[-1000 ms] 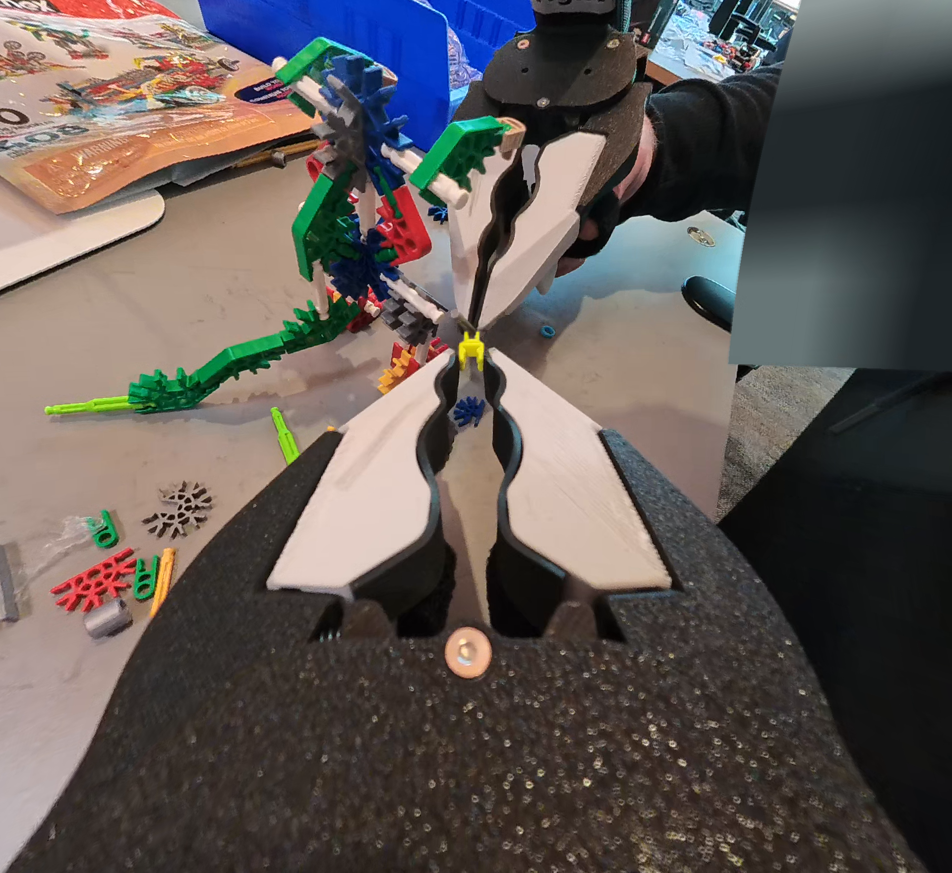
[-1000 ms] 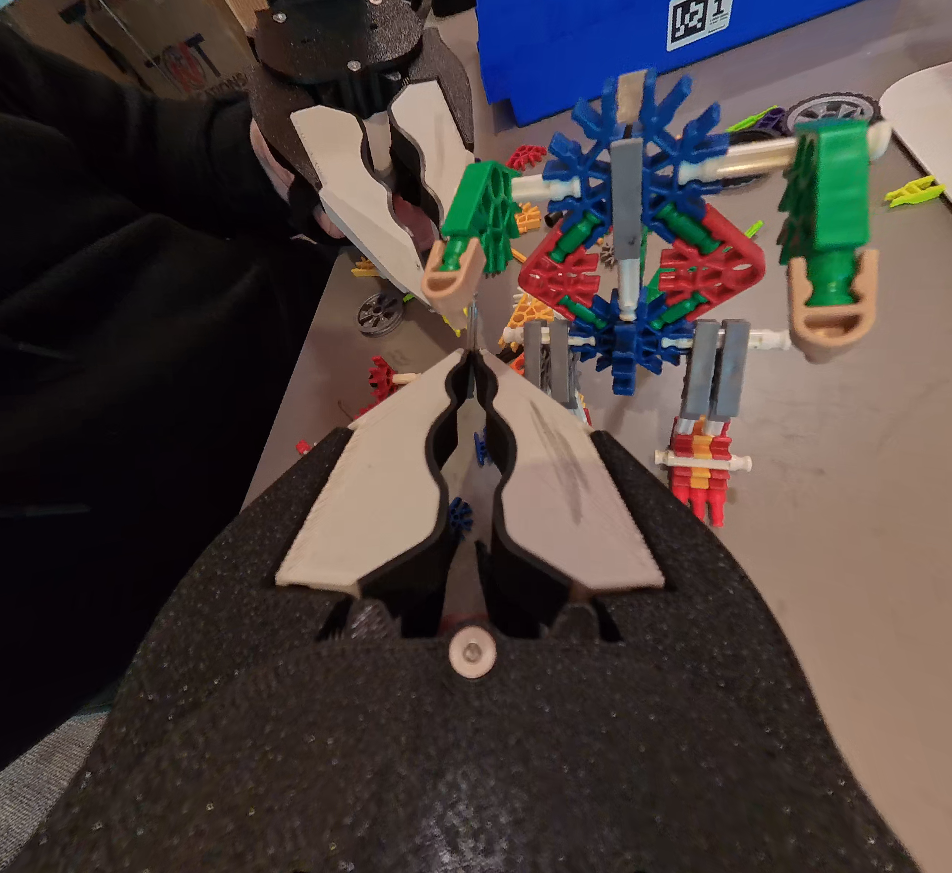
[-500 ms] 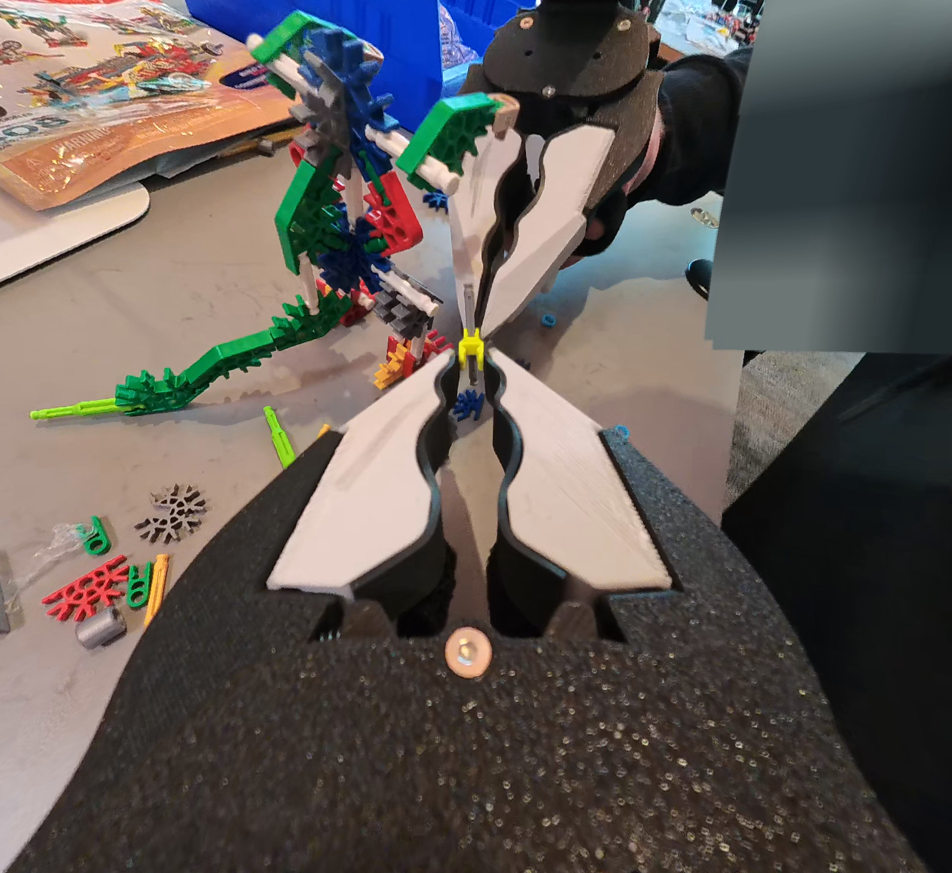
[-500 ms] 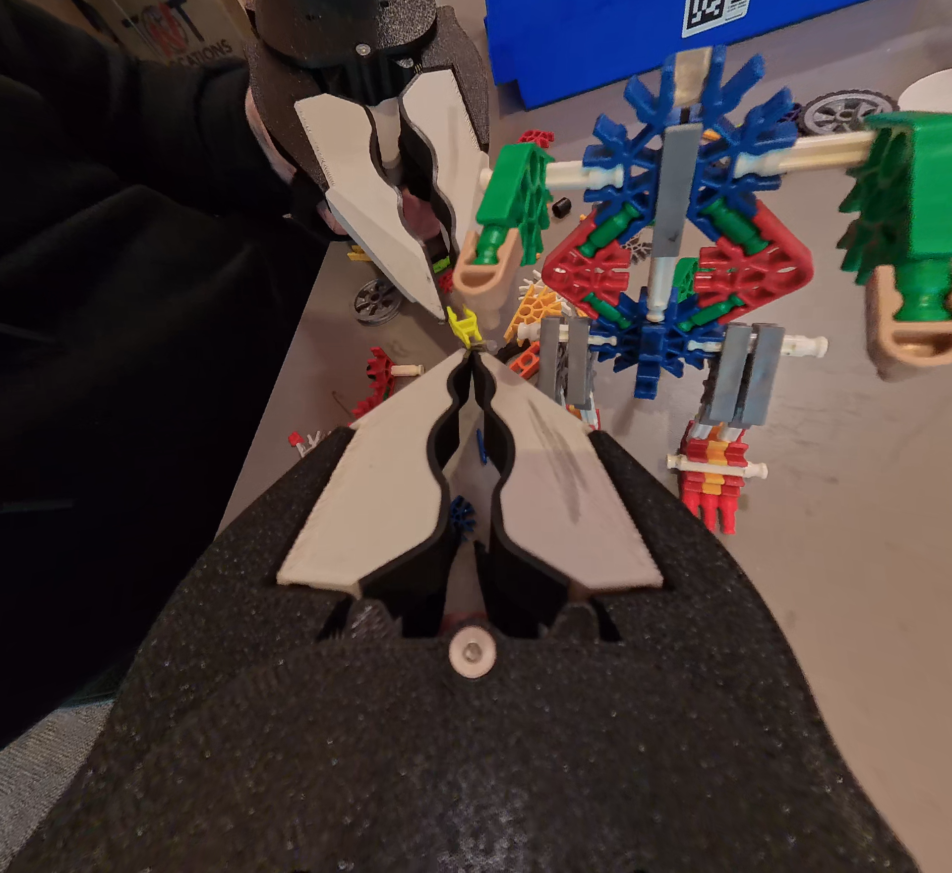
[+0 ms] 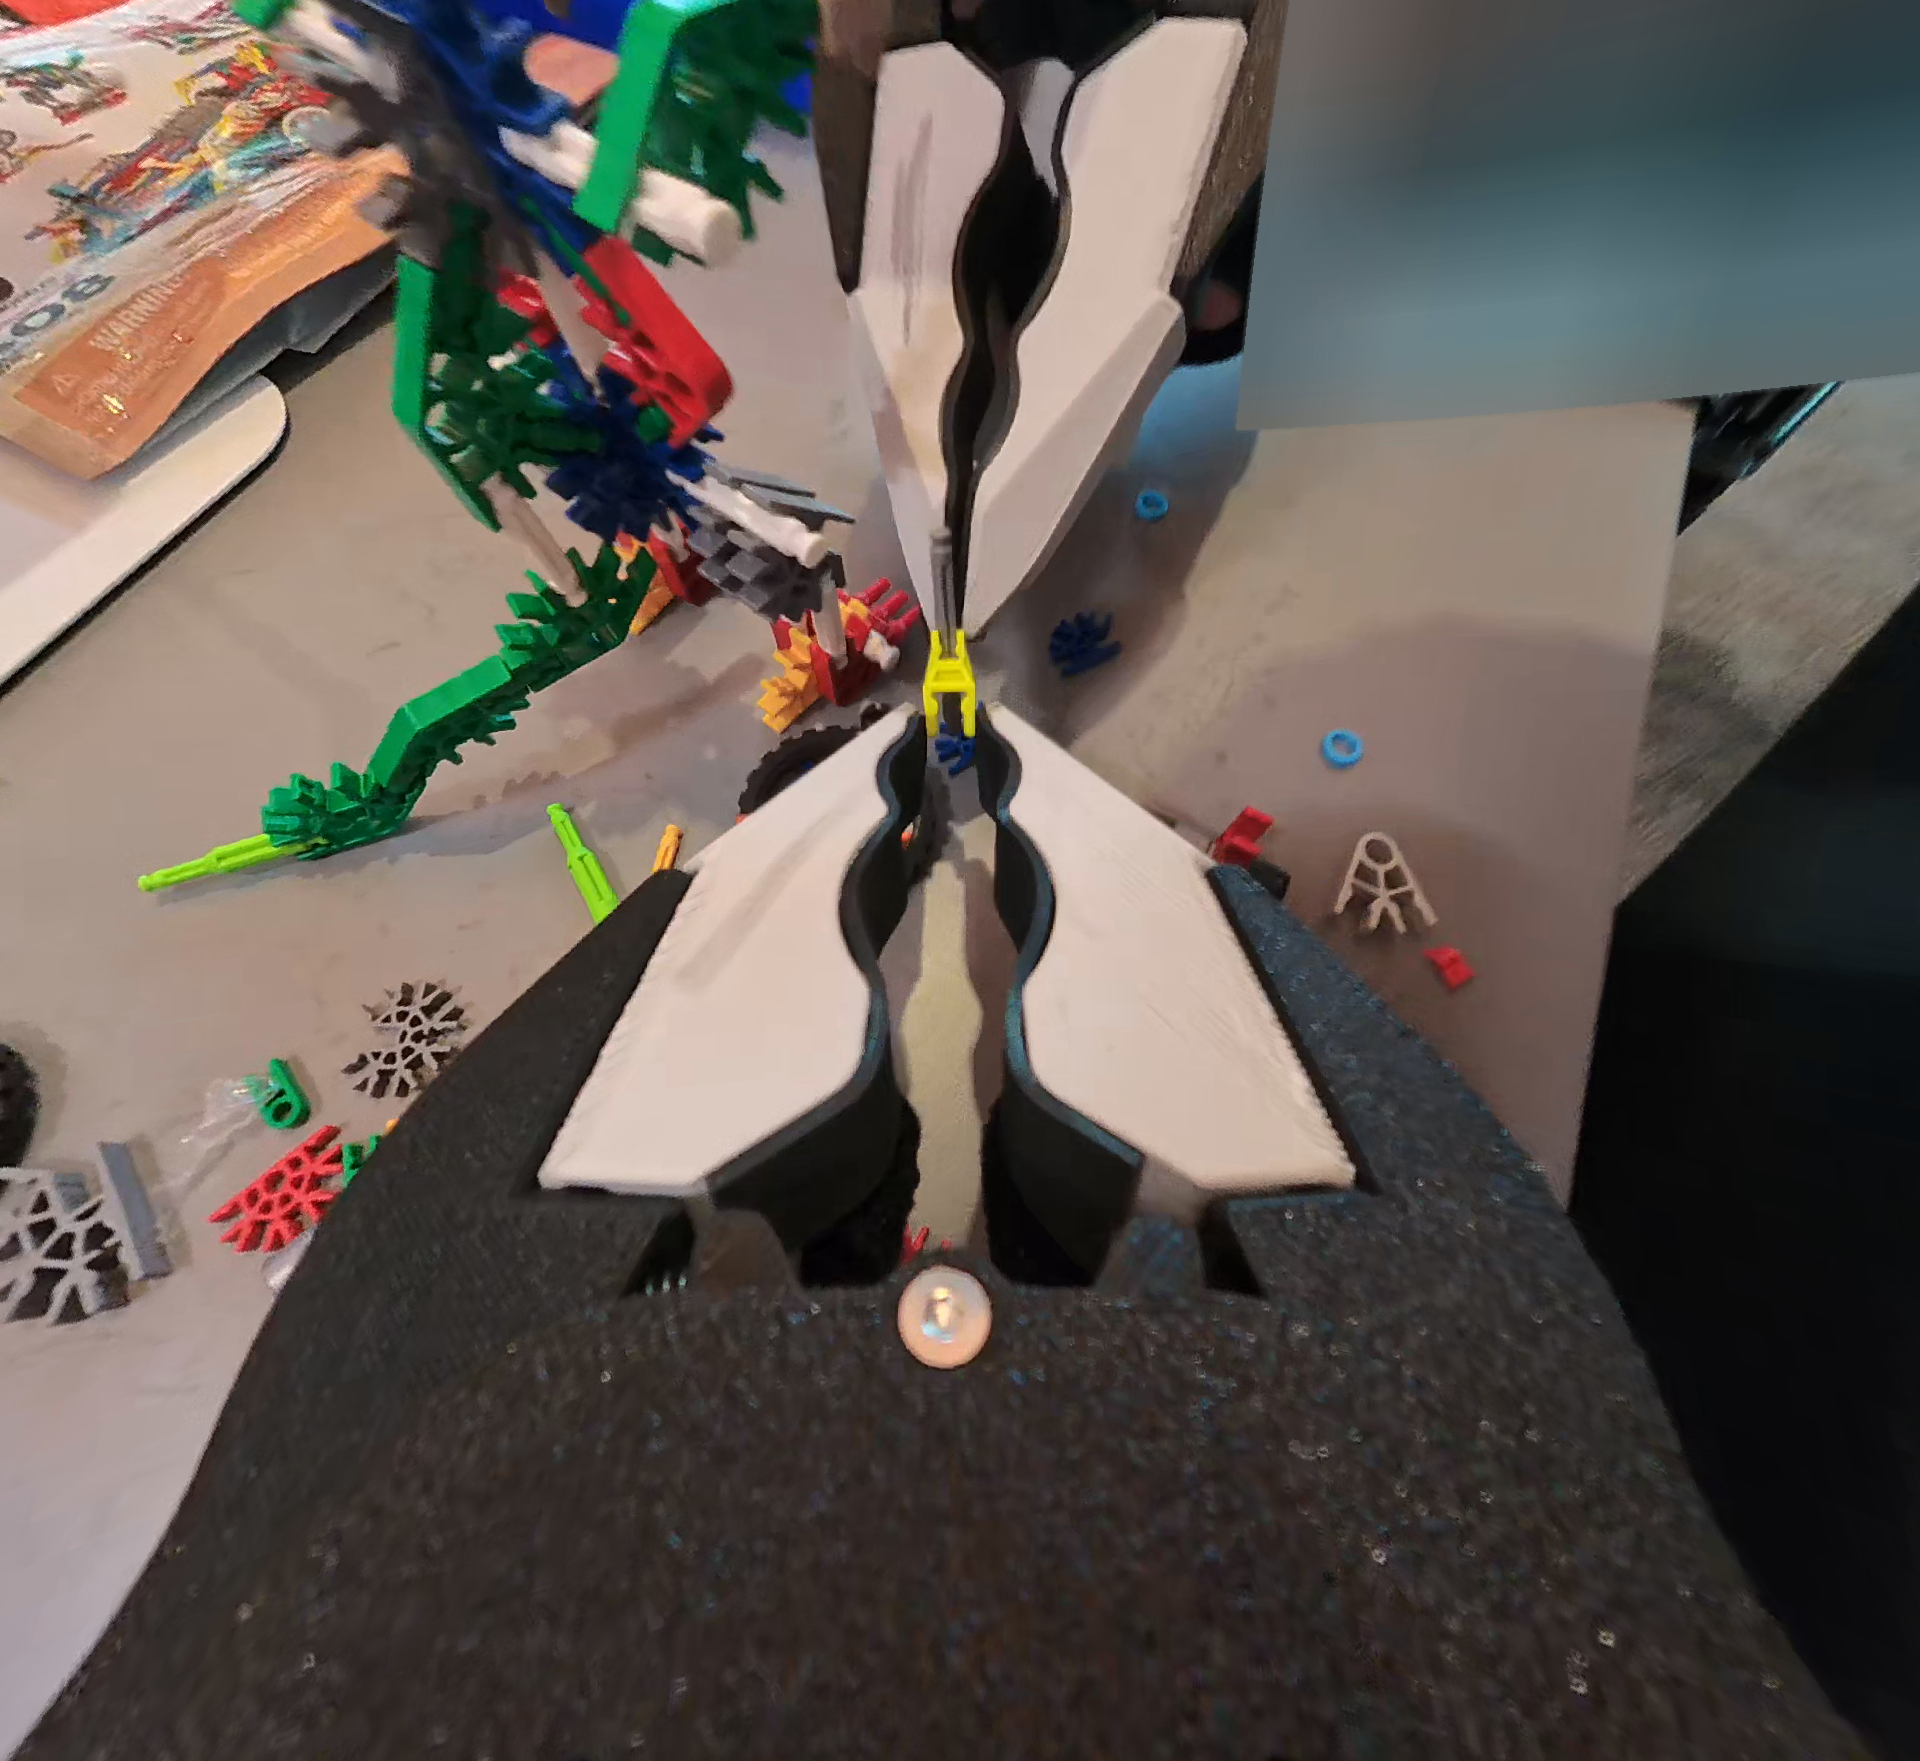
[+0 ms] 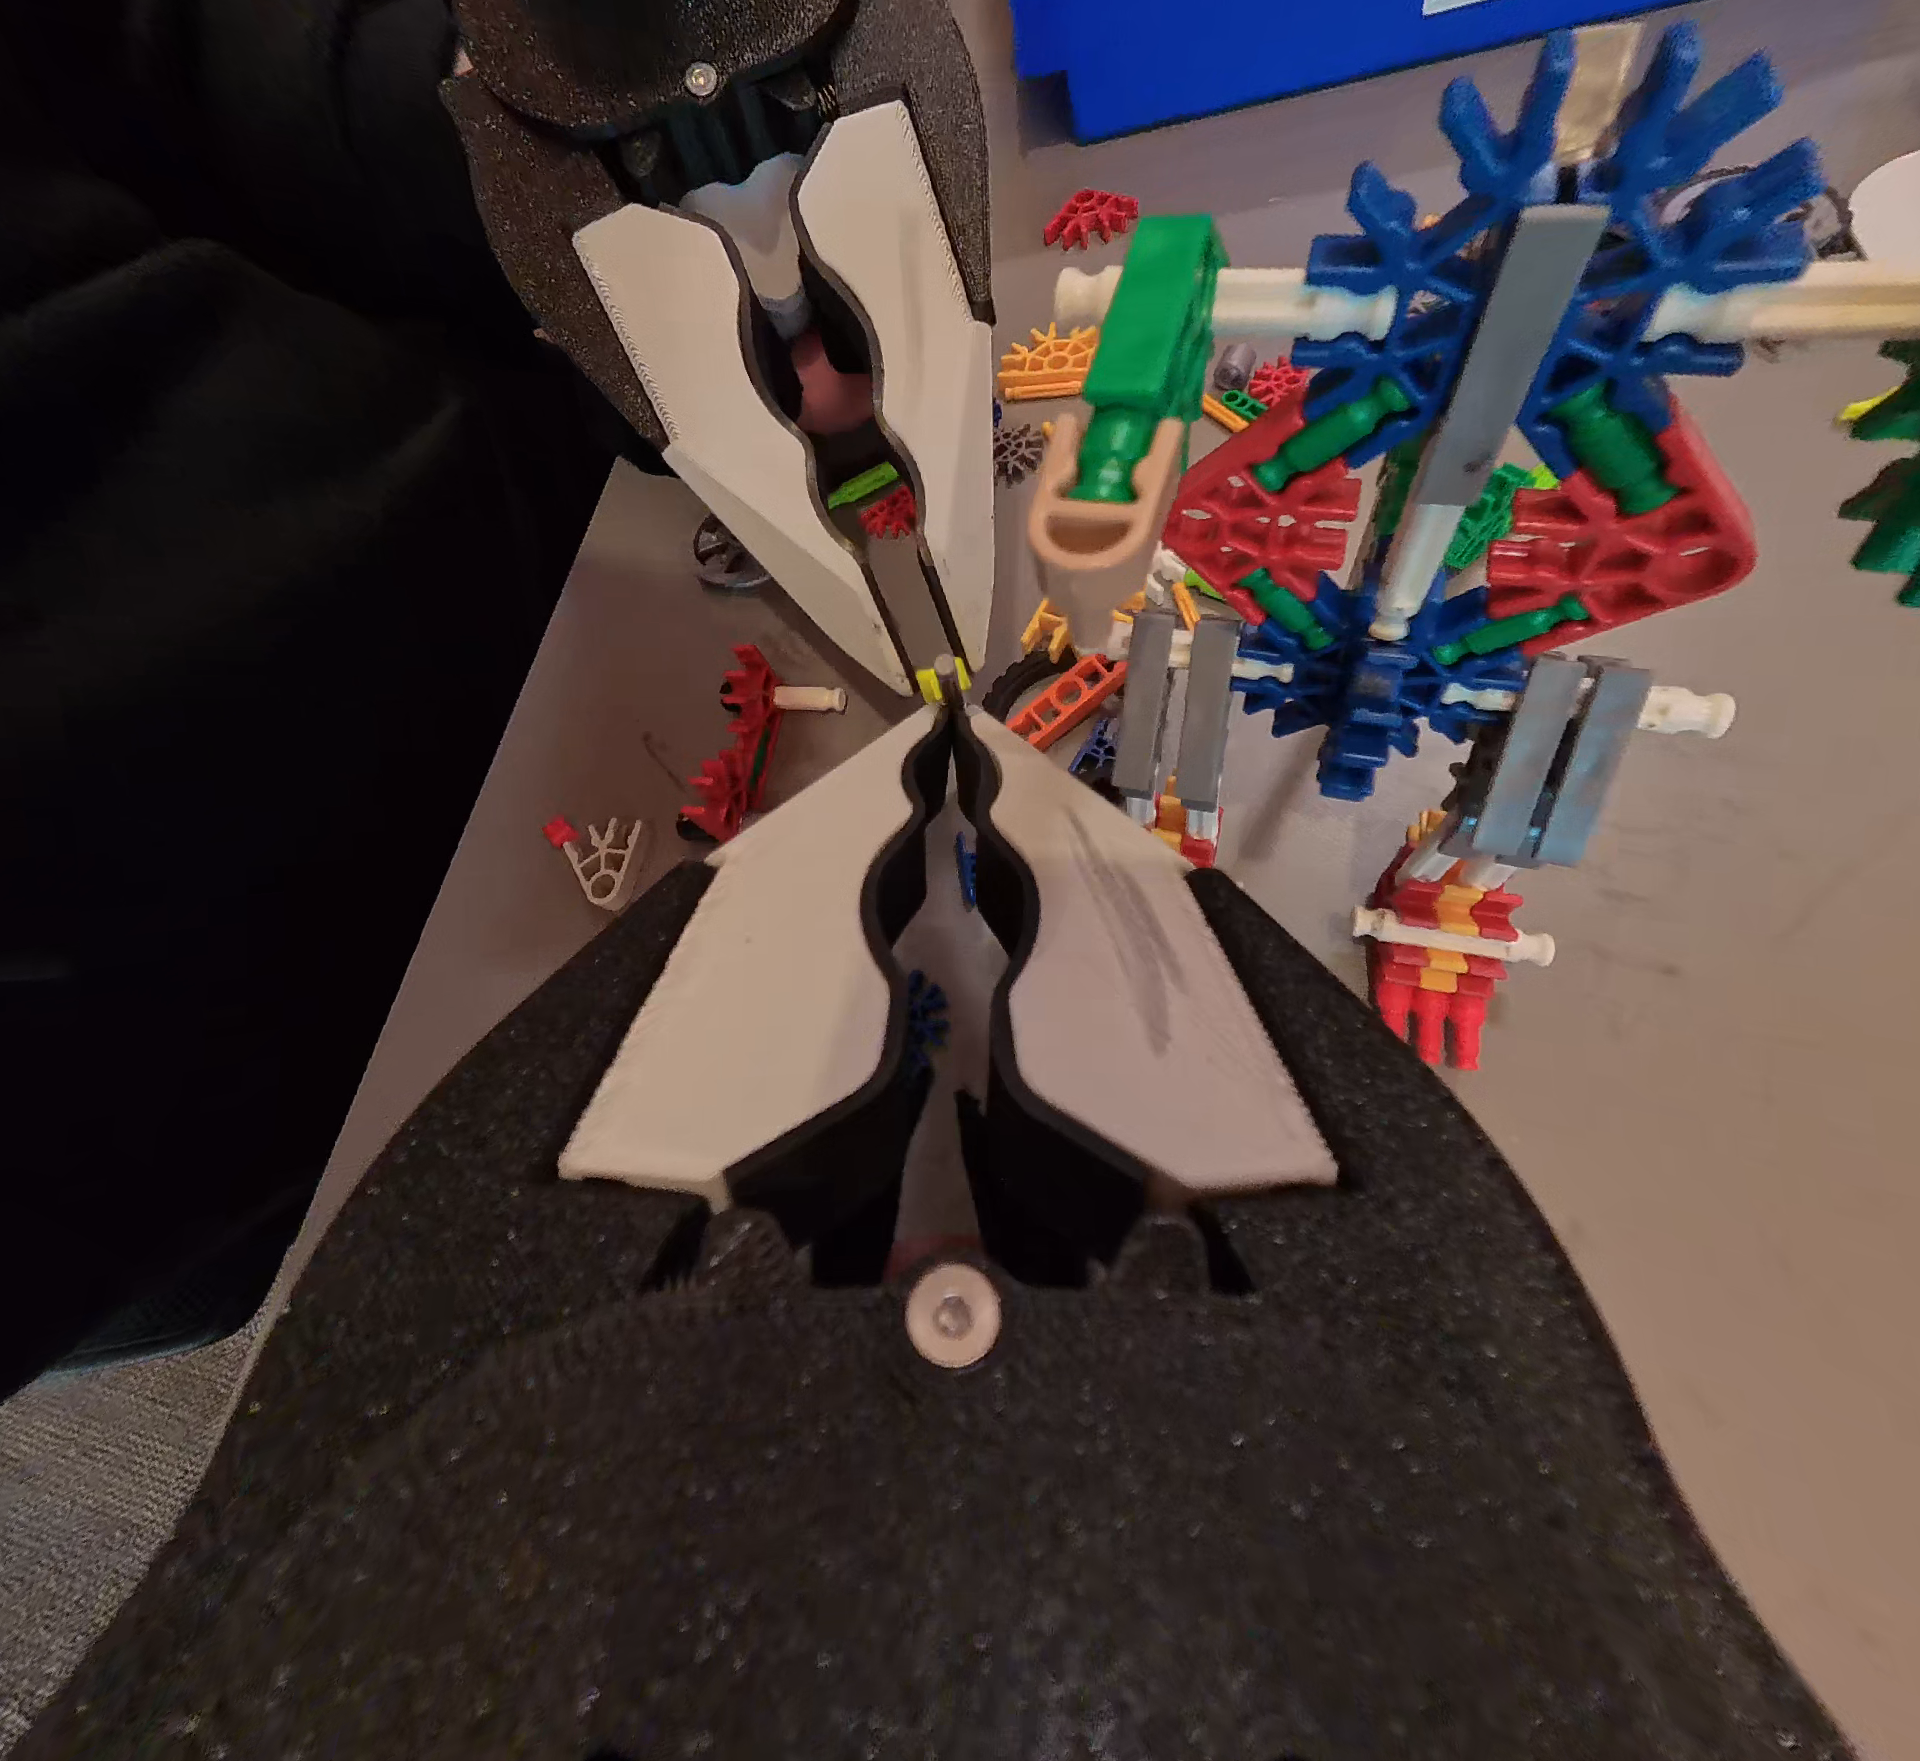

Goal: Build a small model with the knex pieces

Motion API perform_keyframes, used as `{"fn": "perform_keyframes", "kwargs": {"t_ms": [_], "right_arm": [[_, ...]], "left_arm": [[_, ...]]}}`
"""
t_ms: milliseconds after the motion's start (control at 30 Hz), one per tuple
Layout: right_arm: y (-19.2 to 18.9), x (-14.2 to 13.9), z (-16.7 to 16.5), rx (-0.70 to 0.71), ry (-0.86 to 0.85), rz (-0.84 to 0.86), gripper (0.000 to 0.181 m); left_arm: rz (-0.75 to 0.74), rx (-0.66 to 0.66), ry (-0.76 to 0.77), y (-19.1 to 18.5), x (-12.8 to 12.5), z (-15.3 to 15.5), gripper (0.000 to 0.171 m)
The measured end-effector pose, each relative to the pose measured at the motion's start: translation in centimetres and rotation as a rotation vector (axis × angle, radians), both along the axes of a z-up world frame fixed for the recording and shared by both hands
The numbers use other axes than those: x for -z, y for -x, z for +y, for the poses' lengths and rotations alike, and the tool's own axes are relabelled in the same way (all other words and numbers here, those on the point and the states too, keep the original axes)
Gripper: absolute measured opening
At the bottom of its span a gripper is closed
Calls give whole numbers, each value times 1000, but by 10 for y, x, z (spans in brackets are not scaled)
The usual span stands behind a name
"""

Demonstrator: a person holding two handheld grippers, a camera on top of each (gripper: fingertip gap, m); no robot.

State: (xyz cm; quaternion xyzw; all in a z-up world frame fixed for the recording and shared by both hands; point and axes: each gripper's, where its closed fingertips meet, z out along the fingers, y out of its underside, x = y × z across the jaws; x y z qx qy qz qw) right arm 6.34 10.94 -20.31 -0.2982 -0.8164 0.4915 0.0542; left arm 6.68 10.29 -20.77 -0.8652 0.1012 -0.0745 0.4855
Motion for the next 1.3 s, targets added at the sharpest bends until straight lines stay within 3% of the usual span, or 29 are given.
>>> {"fn": "perform_keyframes", "kwargs": {"t_ms": [367,1300], "right_arm": [[-7,16,-1,-35,-83,-14,0],[-10,20,-3,-48,-102,-17,0]], "left_arm": [[179,33,86,-2,16,-4,7],[334,49,162,1,31,-9,6]]}}
